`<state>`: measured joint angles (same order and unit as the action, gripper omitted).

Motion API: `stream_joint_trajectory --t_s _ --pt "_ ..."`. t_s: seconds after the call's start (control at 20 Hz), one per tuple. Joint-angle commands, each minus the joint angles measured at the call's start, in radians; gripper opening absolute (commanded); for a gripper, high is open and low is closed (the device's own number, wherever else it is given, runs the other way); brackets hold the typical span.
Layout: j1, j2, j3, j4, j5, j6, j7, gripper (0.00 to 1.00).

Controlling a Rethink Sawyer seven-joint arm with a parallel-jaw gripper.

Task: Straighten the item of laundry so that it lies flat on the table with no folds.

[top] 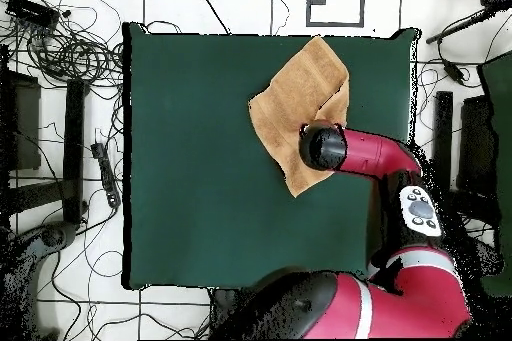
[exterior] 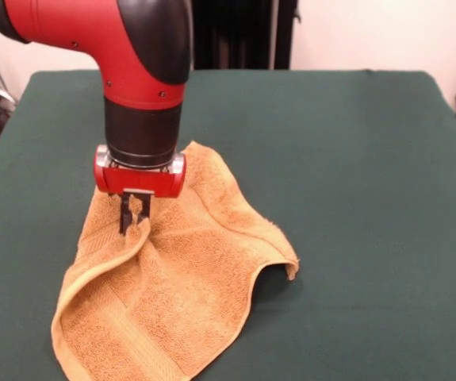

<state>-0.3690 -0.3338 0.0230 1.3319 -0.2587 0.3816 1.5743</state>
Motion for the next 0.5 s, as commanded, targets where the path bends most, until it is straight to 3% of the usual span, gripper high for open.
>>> stream_joint_trajectory --t_s 0.05,0.5 --pt "0.067 0.068 0.058 0.159 0.002 0.003 0.148 0.00" --pt "0.109 0.105 0.014 0.144 -0.002 -0.049 0.179 0.00"
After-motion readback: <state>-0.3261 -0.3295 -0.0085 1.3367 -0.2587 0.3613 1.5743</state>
